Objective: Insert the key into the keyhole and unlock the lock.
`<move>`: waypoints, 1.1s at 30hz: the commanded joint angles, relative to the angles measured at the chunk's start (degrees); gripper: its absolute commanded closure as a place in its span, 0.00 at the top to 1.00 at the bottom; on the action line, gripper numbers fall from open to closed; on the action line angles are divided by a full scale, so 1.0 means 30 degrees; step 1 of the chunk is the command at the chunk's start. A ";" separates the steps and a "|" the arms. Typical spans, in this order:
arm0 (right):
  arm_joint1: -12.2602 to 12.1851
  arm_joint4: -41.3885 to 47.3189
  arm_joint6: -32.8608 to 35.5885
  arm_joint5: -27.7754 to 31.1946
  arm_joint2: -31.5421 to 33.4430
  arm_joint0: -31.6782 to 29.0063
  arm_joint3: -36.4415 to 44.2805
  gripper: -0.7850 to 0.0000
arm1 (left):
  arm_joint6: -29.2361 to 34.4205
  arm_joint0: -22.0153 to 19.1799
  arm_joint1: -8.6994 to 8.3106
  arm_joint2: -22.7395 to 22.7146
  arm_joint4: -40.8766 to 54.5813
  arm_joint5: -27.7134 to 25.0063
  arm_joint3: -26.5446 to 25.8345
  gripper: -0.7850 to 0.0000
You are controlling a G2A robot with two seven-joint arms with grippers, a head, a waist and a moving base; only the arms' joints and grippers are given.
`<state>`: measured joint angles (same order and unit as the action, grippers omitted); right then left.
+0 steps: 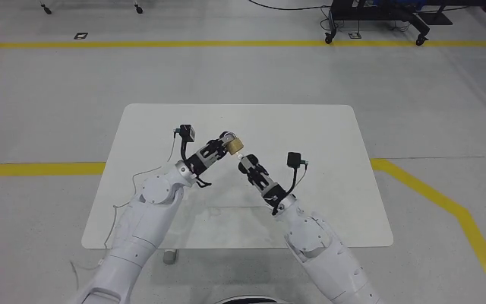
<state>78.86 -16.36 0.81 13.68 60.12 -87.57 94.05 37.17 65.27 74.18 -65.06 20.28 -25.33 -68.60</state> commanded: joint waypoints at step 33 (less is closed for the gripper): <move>-0.0107 -0.1056 -0.0160 0.4181 0.0250 0.0005 -0.0620 0.00 | 0.4643 -0.0957 0.0039 -0.0158 0.5389 0.7250 0.1132 0.00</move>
<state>78.51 -19.48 0.45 26.37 60.95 -87.70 92.30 50.02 62.56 74.27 -65.62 35.61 -4.66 -65.51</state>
